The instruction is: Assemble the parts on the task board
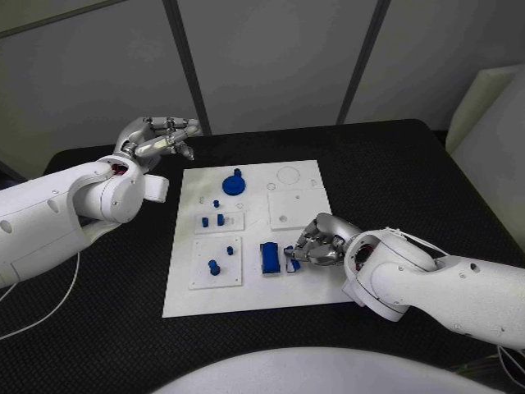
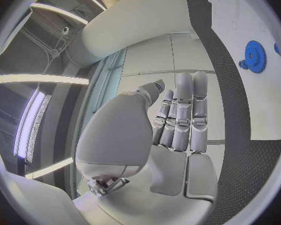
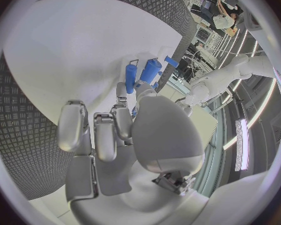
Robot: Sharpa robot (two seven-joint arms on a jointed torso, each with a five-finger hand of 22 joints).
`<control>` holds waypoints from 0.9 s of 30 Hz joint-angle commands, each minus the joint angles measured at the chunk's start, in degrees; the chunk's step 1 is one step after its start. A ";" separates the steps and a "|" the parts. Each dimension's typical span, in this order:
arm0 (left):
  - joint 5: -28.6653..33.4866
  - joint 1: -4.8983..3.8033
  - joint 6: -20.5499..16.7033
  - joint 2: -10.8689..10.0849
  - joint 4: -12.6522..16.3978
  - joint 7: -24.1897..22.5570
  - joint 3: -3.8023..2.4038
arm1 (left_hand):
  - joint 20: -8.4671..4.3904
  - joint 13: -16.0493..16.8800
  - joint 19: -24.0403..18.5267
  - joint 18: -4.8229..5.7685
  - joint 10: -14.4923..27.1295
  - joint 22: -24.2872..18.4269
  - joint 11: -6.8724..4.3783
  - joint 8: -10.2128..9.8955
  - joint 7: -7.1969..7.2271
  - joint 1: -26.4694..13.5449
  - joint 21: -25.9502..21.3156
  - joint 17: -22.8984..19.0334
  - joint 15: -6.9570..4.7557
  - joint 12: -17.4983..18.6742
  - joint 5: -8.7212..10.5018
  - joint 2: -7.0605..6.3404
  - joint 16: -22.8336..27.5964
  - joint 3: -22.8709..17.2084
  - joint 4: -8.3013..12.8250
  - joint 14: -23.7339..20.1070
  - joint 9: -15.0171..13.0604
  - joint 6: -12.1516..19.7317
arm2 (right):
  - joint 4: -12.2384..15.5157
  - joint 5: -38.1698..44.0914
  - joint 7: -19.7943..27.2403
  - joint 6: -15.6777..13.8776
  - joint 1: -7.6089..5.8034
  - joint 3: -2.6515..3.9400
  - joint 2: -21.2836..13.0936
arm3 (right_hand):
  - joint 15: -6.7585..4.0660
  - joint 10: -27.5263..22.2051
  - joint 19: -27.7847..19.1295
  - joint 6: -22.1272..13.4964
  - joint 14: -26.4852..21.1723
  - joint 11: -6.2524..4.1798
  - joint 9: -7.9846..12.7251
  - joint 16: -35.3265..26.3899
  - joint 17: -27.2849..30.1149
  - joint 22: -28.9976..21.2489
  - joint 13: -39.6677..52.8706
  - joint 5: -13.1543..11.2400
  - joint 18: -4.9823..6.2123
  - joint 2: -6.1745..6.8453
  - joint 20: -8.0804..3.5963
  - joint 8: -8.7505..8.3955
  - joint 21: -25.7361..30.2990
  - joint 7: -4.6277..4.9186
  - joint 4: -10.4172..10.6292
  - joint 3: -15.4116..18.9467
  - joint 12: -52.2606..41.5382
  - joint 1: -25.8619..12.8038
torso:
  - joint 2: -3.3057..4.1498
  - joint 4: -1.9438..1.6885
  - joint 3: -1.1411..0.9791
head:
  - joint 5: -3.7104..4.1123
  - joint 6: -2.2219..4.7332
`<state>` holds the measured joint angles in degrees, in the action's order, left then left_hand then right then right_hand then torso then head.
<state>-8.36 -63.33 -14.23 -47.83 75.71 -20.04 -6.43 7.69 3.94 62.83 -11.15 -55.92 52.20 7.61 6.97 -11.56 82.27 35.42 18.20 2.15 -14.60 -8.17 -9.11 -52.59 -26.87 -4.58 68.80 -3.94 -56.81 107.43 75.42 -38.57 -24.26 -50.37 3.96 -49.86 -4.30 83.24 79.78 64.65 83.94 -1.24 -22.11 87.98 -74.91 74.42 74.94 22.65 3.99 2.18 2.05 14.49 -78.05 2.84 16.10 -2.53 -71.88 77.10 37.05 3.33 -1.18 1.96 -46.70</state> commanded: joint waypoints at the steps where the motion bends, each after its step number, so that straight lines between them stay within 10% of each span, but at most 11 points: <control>1: 0.17 -0.10 0.40 -0.02 0.11 -0.23 -0.04 | 0.16 -0.03 -0.39 0.66 0.31 -0.06 0.09 0.35 -0.07 -0.29 -0.36 -0.06 0.18 -0.20 0.24 0.18 0.10 0.32 0.10 -0.41 0.04 0.41 | 0.01 -0.37 -0.06 1.05 -0.01 -0.05 0.33 | -0.46 0.22 0.28 0.41 5.38 -0.17 0.00 0.27 -11.78 -0.02 2.99 0.13 -0.11 -0.18 -0.23 0.29 -0.22 -0.10 0.12 0.25 0.01 -0.64 | -0.04 0.02 0.00 | -0.02 -0.05; 27: 0.17 -0.10 0.41 -0.01 0.02 -0.17 -0.04 | 0.16 -0.03 -0.39 0.66 0.31 -0.06 0.09 0.35 -0.07 -0.29 -0.36 -0.06 0.18 -0.20 0.24 0.18 0.10 0.32 0.10 -0.41 0.04 0.41 | 0.33 0.03 0.51 2.83 -0.01 -0.05 0.51 | -0.87 0.94 0.37 1.22 5.45 -0.63 -1.35 0.43 -12.10 0.21 4.00 0.32 -0.15 -0.02 -0.63 1.60 -0.31 -0.64 0.41 2.40 -1.30 -4.30 | -0.02 0.04 -0.05 | -0.12 -0.17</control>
<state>-8.36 -63.33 -14.22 -47.85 75.65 -20.02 -6.43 7.69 3.94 62.83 -11.14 -55.92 52.21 7.61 6.97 -11.56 82.27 35.42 18.21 2.15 -14.59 -8.17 -9.11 -52.59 -26.87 -4.58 68.80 -3.94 -56.81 107.45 75.41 -38.91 -22.55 -50.39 3.96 -49.49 -4.74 83.65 79.99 66.05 83.93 -1.65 -23.42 88.19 -74.90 74.56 74.84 22.81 3.99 2.22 1.84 15.78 -78.05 2.18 16.52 -0.31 -72.91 73.13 37.01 3.38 -1.23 1.83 -46.84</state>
